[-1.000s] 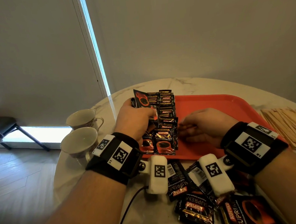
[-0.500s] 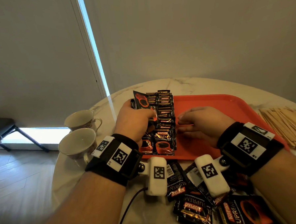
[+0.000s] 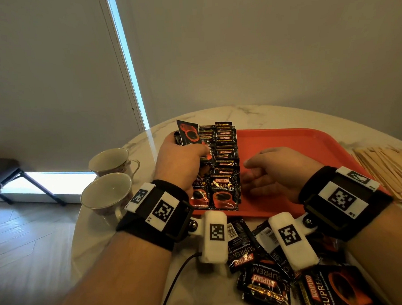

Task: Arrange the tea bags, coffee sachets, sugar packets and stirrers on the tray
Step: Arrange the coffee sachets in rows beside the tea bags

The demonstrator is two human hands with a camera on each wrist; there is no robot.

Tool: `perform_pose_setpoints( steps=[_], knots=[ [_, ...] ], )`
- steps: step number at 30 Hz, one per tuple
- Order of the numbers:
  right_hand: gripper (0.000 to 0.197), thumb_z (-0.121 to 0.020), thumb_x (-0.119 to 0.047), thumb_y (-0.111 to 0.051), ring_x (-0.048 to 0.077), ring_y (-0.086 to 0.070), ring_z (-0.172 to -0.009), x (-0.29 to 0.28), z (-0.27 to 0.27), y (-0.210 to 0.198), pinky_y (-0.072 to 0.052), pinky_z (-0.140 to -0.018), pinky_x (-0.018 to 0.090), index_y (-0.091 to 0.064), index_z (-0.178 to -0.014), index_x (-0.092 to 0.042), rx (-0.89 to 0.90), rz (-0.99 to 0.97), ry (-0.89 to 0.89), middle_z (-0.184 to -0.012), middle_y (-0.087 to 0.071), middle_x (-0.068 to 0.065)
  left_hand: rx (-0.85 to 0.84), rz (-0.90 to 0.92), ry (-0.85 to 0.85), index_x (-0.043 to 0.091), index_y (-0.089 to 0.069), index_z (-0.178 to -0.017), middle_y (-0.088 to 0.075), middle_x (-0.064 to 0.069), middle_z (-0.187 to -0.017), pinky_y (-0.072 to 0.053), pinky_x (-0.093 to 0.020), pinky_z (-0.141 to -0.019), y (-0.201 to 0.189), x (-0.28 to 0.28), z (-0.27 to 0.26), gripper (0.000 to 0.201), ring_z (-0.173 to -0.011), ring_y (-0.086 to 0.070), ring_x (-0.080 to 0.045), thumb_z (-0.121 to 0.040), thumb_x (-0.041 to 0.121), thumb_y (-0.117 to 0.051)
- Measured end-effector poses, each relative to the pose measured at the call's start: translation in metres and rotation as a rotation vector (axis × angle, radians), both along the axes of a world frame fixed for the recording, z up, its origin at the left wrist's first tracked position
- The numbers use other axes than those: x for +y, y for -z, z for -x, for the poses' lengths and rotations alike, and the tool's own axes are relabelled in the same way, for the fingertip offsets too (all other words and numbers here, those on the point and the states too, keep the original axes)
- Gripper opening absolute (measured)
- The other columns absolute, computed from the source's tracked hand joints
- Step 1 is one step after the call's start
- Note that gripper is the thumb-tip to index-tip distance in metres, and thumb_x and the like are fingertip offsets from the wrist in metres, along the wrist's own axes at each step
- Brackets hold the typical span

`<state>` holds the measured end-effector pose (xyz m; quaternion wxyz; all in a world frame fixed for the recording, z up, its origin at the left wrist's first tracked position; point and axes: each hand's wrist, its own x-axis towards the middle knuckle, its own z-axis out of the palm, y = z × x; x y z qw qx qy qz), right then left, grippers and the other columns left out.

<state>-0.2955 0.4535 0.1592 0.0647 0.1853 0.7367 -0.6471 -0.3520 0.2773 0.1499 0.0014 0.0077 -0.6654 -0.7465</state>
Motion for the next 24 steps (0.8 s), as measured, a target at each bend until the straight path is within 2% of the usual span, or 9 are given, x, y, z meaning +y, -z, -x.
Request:
perform_pose_setpoints(
  steps=[4, 7, 10, 13, 17, 21, 24],
  knots=[
    [0.017, -0.098, -0.015, -0.064, 0.031, -0.074, -0.074, -0.003, -0.001, 0.003, -0.062, -0.074, 0.04, -0.065, -0.109, -0.002, -0.037, -0.013, -0.041, -0.072, -0.073, 0.013, -0.006, -0.002, -0.002, 0.02, -0.062, -0.115, -0.074, -0.006, -0.108, -0.066, -0.044, -0.075, -0.001, 0.001, -0.001, 0.038, -0.095, -0.075, -0.027, -0.086, -0.002, -0.074],
    [0.014, -0.098, -0.015, -0.063, 0.032, -0.072, -0.079, -0.001, 0.002, 0.003, -0.06, -0.081, 0.043, -0.062, -0.106, -0.003, -0.023, 0.014, -0.008, -0.073, -0.072, 0.013, -0.029, -0.018, 0.014, 0.02, -0.062, -0.112, -0.074, -0.008, -0.108, -0.066, -0.046, -0.074, -0.001, 0.002, 0.0, 0.037, -0.094, -0.075, -0.029, -0.086, -0.004, -0.073],
    [0.011, -0.099, -0.017, -0.062, 0.029, -0.07, -0.094, 0.007, 0.013, 0.004, -0.056, -0.095, 0.044, -0.061, -0.104, -0.008, 0.068, 0.14, 0.098, -0.096, -0.068, 0.013, -0.048, -0.022, 0.042, 0.02, -0.062, -0.115, -0.074, -0.008, -0.109, -0.066, -0.047, -0.076, 0.0, 0.002, -0.001, 0.037, -0.095, -0.075, -0.03, -0.087, -0.003, -0.072],
    [0.021, -0.1, -0.025, -0.061, 0.028, -0.065, -0.109, 0.016, 0.033, 0.008, -0.052, -0.1, 0.043, -0.062, -0.113, -0.008, 0.131, 0.256, 0.177, -0.119, -0.064, 0.013, -0.043, -0.039, 0.044, 0.018, -0.062, -0.116, -0.075, -0.009, -0.109, -0.066, -0.049, -0.077, 0.0, 0.003, -0.002, 0.038, -0.094, -0.076, -0.029, -0.086, -0.004, -0.072],
    [0.038, -0.101, -0.035, -0.06, 0.027, -0.06, -0.115, 0.02, 0.063, 0.009, -0.051, -0.096, 0.041, -0.058, -0.126, -0.007, 0.107, 0.288, 0.184, -0.133, -0.057, 0.013, -0.031, -0.154, 0.007, 0.018, -0.063, -0.111, -0.076, -0.008, -0.103, -0.063, -0.038, -0.066, -0.005, 0.005, -0.005, 0.033, -0.085, -0.078, -0.026, -0.088, -0.005, -0.07],
    [0.044, -0.102, -0.037, -0.056, 0.033, -0.048, -0.134, 0.02, 0.088, 0.003, -0.042, -0.11, 0.046, -0.051, -0.134, -0.007, 0.082, 0.326, 0.198, -0.148, -0.047, 0.02, -0.037, -0.236, -0.013, 0.017, -0.063, -0.107, -0.075, -0.012, -0.106, -0.061, -0.035, -0.06, -0.009, 0.006, -0.007, 0.03, -0.089, -0.076, -0.031, -0.089, -0.006, -0.067],
    [0.051, -0.103, -0.037, -0.055, 0.034, -0.048, -0.135, 0.019, 0.1, 0.002, -0.041, -0.11, 0.046, -0.047, -0.142, -0.006, 0.078, 0.357, 0.202, -0.149, -0.048, 0.02, -0.047, -0.274, -0.014, 0.016, -0.064, -0.106, -0.075, -0.013, -0.105, -0.06, -0.035, -0.058, -0.01, 0.006, -0.009, 0.029, -0.085, -0.076, -0.03, -0.089, -0.007, -0.064]
  ],
)
